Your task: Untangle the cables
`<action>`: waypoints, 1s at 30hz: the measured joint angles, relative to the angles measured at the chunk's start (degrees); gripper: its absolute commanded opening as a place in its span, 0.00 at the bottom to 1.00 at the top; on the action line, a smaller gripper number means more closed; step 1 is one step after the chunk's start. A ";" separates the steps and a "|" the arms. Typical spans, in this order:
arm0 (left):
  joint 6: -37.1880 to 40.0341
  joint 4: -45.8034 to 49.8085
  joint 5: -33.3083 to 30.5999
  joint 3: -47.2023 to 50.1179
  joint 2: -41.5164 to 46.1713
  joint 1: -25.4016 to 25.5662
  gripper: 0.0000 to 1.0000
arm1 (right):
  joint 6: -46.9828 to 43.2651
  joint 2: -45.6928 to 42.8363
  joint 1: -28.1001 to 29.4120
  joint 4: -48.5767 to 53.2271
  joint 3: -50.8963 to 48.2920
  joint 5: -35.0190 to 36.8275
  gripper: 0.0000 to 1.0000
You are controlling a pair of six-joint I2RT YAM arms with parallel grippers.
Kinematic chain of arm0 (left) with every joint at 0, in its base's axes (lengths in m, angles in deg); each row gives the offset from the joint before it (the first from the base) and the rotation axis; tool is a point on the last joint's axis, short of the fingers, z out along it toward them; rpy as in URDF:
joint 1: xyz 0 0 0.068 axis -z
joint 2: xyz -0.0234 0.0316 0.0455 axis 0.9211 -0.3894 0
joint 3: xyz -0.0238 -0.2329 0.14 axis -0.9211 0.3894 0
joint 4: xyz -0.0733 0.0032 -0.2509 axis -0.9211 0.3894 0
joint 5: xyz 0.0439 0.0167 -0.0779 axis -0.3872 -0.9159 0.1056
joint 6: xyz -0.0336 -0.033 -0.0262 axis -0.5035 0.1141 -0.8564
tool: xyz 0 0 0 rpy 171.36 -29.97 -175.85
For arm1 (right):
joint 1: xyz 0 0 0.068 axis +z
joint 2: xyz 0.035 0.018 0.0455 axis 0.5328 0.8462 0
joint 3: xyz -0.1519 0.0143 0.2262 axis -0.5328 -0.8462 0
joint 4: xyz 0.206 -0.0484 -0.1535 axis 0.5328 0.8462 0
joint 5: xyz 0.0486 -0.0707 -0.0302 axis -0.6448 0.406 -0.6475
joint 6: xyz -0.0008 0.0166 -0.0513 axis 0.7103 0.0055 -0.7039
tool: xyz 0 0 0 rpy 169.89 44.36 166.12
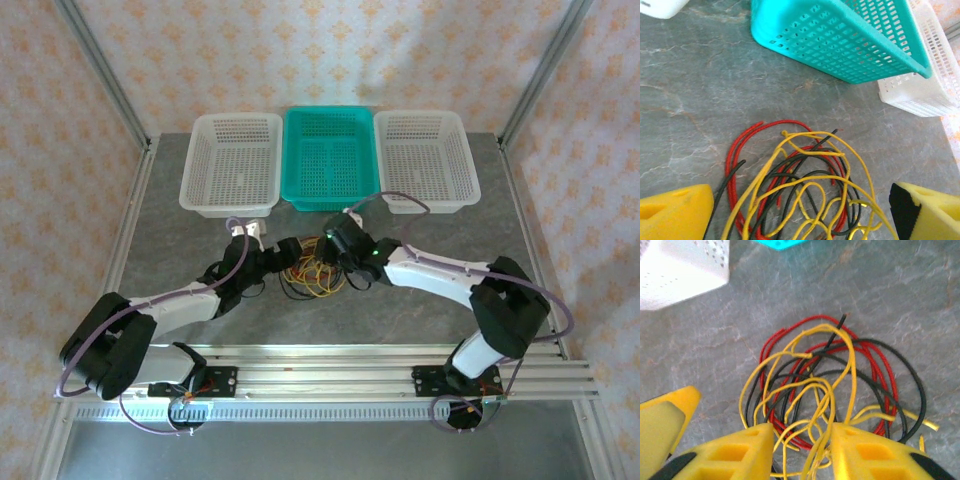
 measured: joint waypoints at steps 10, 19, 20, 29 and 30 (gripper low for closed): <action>-0.02 -1.38 1.97 0.55 -0.66 -0.74 0.92 | 3.02 3.17 1.11 6.56 2.51 1.07 0.23; 0.02 -1.49 3.30 0.55 -2.19 -0.74 0.93 | 2.99 3.32 1.11 5.70 2.54 -1.18 0.26; 0.02 -1.53 3.37 0.55 -2.25 -0.74 0.93 | 2.99 3.32 1.11 5.49 2.54 -1.36 0.26; 0.13 -1.49 3.34 0.55 -2.40 -0.74 0.94 | 3.08 3.32 1.14 4.42 2.54 -2.14 0.11; 0.24 -1.46 3.30 0.55 -2.47 -0.74 0.95 | 3.02 3.32 1.18 4.42 2.54 -2.01 0.08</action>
